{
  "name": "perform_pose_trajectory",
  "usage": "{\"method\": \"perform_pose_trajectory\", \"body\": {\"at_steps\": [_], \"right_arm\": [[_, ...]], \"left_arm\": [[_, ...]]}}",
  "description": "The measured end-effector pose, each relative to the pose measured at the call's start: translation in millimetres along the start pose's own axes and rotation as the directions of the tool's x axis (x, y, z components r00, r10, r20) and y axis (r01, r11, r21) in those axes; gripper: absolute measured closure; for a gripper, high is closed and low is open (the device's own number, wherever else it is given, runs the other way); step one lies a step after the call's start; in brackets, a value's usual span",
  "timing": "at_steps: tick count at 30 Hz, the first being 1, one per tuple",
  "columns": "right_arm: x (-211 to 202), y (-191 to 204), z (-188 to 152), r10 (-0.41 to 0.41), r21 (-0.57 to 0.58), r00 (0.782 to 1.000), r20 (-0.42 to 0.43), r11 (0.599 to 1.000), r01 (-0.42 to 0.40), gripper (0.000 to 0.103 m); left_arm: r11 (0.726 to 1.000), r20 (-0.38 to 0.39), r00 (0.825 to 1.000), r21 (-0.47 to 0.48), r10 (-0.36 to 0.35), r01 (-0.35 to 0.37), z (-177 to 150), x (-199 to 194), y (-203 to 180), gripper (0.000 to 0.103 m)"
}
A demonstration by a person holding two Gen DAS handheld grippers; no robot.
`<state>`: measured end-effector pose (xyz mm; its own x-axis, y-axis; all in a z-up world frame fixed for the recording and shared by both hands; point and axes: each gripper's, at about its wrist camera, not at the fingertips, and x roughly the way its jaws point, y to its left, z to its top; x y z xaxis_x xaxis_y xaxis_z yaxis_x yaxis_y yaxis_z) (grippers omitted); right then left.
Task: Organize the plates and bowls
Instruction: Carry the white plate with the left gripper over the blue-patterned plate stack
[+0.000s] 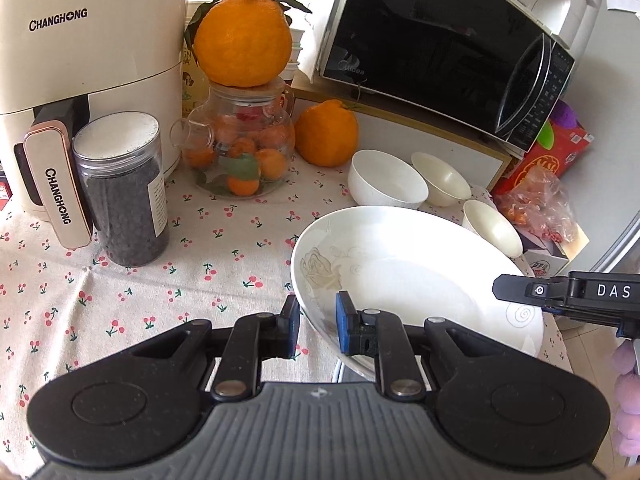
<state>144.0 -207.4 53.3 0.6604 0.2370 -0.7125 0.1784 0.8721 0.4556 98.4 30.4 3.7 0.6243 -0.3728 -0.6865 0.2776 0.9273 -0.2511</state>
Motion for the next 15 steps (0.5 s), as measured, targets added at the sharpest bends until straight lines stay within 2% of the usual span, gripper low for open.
{"method": "perform_pose_trajectory", "body": {"at_steps": [15], "right_arm": [[-24.8,-22.6,-28.8,-0.049,-0.022,0.997,-0.057,0.999,0.048,0.081]], "left_arm": [[0.996,-0.055,0.997,0.075,-0.048,0.052,-24.5,0.2,-21.4,0.087]]}}
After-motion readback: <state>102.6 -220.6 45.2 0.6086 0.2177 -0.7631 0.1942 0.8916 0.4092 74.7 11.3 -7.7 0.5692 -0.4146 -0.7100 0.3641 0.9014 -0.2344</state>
